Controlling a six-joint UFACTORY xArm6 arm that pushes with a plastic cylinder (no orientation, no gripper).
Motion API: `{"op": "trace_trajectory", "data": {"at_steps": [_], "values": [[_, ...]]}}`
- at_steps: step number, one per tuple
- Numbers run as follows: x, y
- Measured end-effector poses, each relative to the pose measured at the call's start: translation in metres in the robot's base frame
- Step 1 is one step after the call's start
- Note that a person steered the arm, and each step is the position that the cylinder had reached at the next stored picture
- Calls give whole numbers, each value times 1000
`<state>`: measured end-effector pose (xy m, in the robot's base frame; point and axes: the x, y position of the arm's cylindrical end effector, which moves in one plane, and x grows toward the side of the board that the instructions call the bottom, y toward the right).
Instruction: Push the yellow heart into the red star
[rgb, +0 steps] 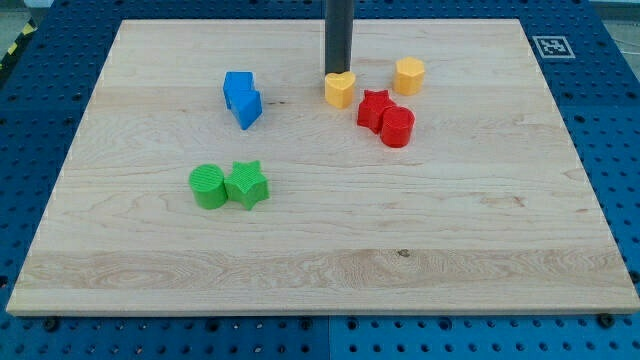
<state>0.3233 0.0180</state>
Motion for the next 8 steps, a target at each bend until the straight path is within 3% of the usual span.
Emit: {"op": "trace_trajectory", "data": {"at_steps": [8], "values": [[26,6]]}}
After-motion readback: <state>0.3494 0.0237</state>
